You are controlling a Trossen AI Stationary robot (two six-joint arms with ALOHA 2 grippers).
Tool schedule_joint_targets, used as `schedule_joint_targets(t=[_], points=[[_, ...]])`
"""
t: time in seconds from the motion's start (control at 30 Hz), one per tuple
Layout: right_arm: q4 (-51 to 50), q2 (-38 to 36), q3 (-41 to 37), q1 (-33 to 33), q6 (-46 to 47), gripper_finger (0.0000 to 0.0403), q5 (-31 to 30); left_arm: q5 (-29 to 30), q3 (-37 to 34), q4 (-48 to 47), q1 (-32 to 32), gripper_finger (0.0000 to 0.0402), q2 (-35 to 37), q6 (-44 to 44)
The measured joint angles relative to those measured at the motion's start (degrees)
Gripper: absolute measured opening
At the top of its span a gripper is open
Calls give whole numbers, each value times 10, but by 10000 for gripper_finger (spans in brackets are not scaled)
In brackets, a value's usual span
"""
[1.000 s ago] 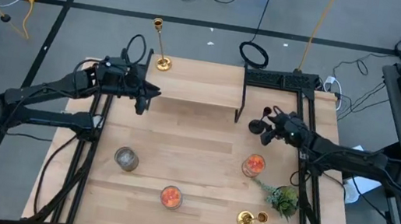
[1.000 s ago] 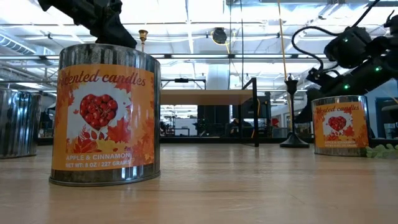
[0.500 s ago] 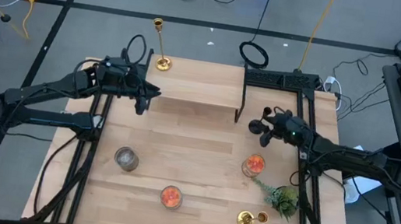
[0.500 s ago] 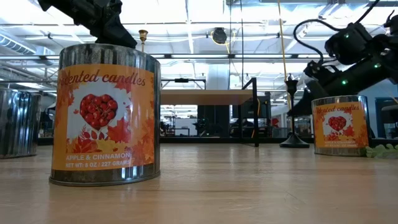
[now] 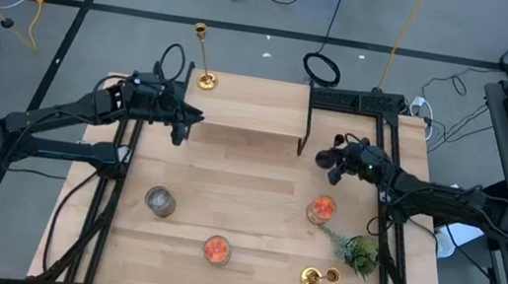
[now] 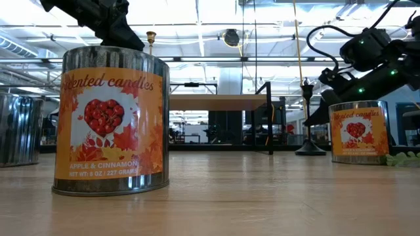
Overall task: Pick & Place candle stick holders
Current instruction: Put the black candleholder on the shelf
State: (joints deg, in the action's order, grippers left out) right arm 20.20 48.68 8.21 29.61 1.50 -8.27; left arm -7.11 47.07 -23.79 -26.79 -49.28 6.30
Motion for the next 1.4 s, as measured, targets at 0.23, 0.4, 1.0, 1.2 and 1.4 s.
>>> schedule_joint_targets(t=[0.23, 0.4, 1.0, 1.2, 1.4], points=[[13, -4, 0, 0, 23, 15, 16, 0, 0, -2, 0, 85, 0, 4], [3, -39, 4, -1, 19, 9, 104, -4, 0, -9, 0, 85, 0, 5], [-344, -81, 276, -1, -37, 9, -22, -4, 0, -15, 43, 85, 0, 16], [-273, -38, 351, -11, -92, 9, -52, 5, 0, -12, 56, 85, 0, 15], [-137, 30, 386, -51, -163, 9, -41, 42, 0, -12, 65, 85, 0, 14]])
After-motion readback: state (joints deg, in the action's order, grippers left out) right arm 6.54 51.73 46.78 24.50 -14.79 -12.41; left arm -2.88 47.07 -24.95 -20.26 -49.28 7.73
